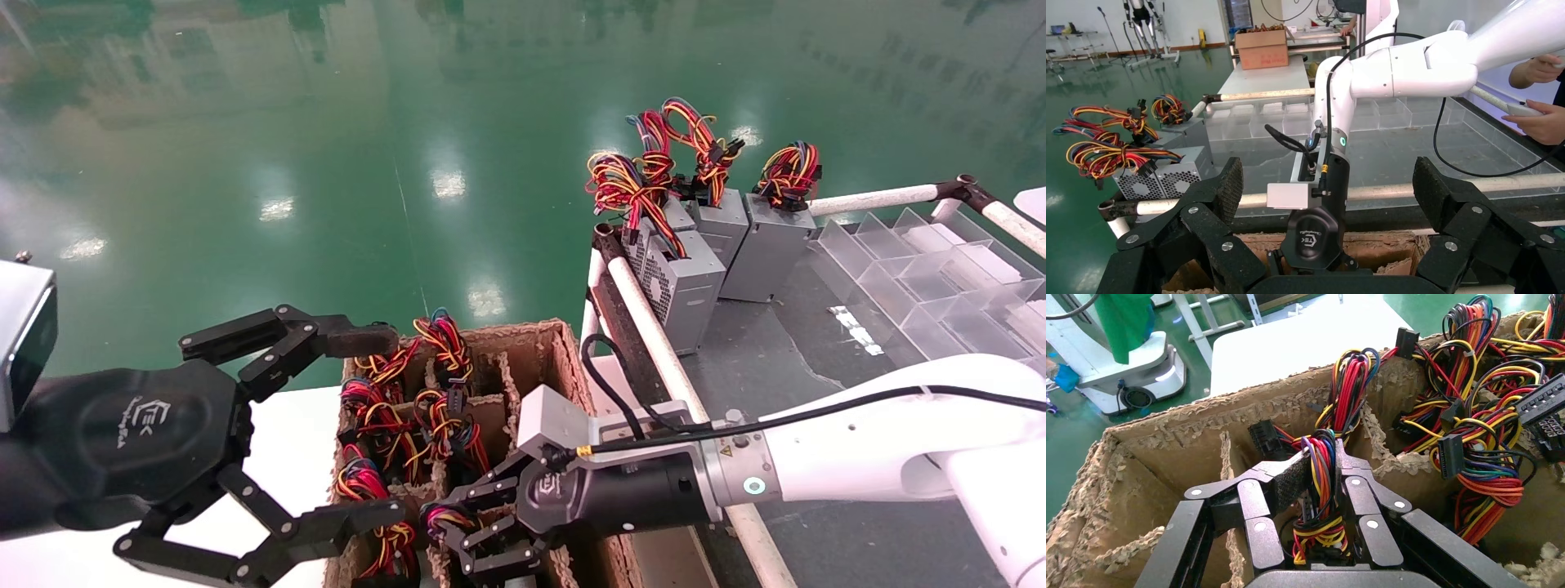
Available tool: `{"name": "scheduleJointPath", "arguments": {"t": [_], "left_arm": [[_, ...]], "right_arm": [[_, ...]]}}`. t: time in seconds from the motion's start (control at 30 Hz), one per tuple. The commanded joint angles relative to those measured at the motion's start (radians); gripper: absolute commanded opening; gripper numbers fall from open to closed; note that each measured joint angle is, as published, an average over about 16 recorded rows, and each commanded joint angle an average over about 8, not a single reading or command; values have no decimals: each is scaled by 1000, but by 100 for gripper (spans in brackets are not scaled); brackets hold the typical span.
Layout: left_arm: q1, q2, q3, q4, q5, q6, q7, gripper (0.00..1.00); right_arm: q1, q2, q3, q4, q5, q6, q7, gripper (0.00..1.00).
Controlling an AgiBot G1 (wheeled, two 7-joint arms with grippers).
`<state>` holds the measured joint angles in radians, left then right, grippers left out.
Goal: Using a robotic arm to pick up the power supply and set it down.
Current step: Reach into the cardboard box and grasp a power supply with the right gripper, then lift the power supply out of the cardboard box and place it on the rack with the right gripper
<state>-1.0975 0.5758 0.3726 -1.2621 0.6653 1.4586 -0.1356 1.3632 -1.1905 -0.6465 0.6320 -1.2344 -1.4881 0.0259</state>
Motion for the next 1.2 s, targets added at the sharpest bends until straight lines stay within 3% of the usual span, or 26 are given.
{"name": "scheduleJointPath", "arguments": {"t": [0.03,0.6,1.2], "left_arm": [[0,0,0,0,0,0,0,100],[0,0,0,0,0,0,0,100],[0,0,0,0,0,0,0,100]], "right_arm": [[-1,3,2,-1,3,-5,-6,0],[-25,65,54,58,102,-55,2,0],[-40,238,187,215,331,-59,121,0]]}}
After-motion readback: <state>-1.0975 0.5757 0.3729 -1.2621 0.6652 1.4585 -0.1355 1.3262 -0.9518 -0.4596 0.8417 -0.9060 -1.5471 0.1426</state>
